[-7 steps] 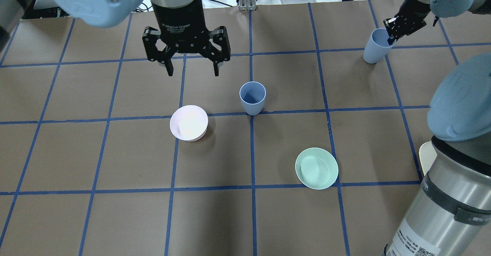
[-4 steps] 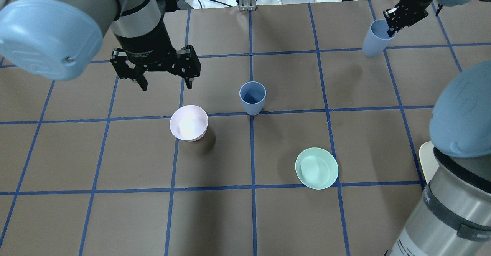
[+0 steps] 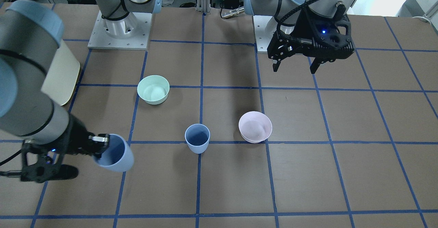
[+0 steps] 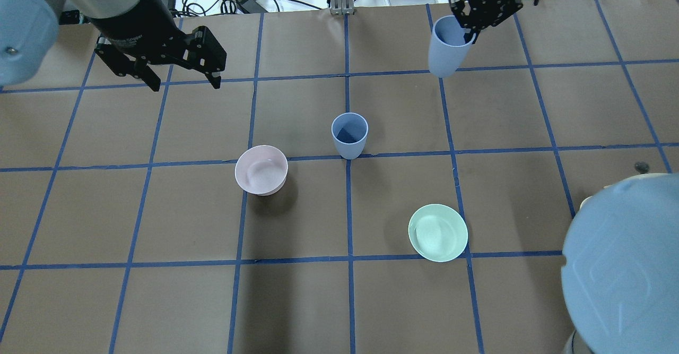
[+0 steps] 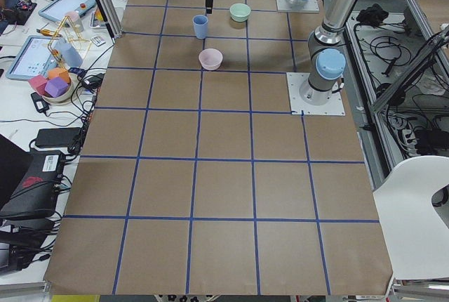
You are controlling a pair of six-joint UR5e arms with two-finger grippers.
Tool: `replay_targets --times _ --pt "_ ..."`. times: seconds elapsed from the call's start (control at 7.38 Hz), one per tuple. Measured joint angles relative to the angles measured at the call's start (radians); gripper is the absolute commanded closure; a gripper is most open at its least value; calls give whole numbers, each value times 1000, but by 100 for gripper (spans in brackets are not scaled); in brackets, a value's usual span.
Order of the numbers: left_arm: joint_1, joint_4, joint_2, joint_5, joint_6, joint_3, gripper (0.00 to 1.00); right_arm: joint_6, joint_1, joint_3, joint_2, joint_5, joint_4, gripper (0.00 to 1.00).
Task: Stack blue cups with both arms
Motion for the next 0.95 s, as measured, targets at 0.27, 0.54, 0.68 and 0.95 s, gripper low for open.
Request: replay_targets --times 0.27,0.54,0.68,0.95 --pt "5 -1 -8 -6 3 15 0 197 153 5 -11 2 17 100" --pt "5 -2 -6 -4 3 16 0 304 220 57 -14 3 -21 100" --pt "4 -2 -5 -3 3 17 0 340 242 99 -15 3 -73 100" --pt "4 -2 -4 -3 4 17 0 380 267 154 -14 3 -155 100"
